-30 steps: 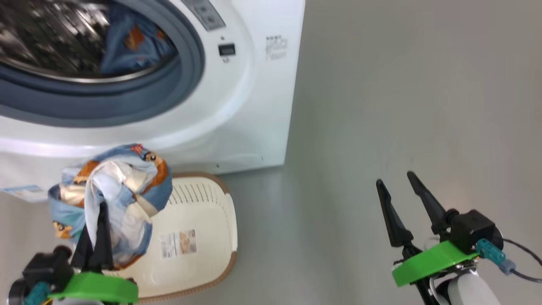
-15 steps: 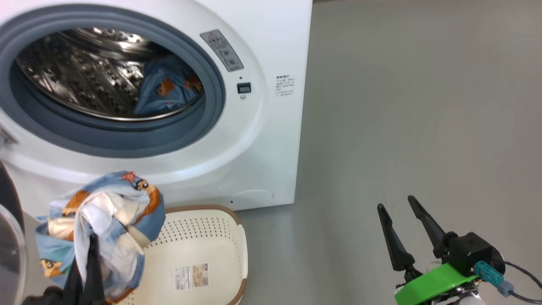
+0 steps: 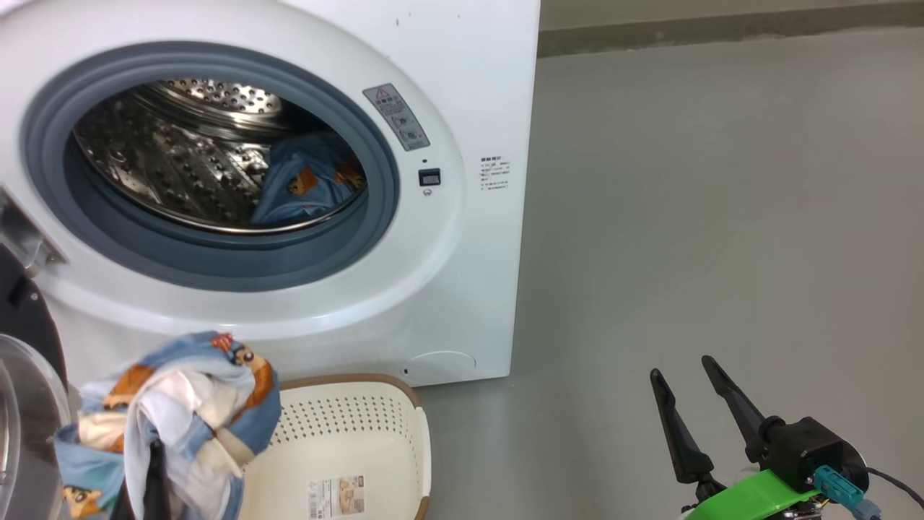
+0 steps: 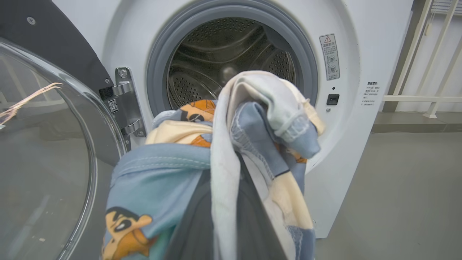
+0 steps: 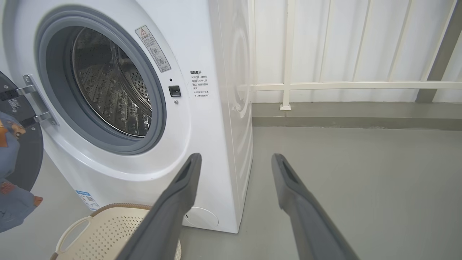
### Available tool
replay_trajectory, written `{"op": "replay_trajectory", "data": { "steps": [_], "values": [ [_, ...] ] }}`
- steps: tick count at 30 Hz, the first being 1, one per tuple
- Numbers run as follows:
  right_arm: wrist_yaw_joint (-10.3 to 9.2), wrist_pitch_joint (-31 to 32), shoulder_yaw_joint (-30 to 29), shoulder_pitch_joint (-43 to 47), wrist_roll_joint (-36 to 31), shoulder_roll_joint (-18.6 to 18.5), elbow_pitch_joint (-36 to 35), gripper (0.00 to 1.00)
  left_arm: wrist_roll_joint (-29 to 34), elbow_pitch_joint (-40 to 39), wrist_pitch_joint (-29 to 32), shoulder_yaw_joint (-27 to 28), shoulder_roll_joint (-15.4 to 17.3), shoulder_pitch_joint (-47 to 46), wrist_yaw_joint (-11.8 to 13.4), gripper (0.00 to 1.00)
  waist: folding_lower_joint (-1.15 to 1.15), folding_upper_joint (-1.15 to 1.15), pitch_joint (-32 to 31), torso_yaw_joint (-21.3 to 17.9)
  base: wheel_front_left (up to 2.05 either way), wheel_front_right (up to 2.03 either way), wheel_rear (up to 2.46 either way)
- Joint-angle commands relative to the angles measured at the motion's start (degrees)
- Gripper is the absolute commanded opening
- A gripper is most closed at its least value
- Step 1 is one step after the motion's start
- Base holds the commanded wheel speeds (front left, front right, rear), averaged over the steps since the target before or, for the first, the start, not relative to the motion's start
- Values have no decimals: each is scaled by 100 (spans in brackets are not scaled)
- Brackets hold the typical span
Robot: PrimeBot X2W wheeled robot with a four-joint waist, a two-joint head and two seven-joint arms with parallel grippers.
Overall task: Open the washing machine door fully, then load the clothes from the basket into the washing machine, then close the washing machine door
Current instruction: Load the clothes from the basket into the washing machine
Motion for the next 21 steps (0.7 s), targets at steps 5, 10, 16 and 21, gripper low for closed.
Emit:
{"op": "replay_trajectory", "data": {
  "steps": [5, 10, 16, 21],
  "values": [
    [35, -69, 104, 36, -68, -5, -183, 100, 66, -252, -70, 159, 29, 91, 66, 0, 0, 0, -64, 24, 0, 0, 0],
    [35, -69, 108, 40, -70, 6, -191, 100, 34, -254, -70, 132, 26, 118, 89, 0, 0, 0, -37, 17, 0, 0, 0],
    [35, -69, 99, 32, -66, 9, -171, 100, 1, -255, -70, 89, 24, 90, 114, 0, 0, 0, -3, 21, 0, 0, 0],
    [35, -69, 125, 8, -44, 16, -158, 100, -48, -185, -70, -41, 23, -82, 150, 0, 0, 0, 82, 0, 0, 0, 0]
  ]
}}
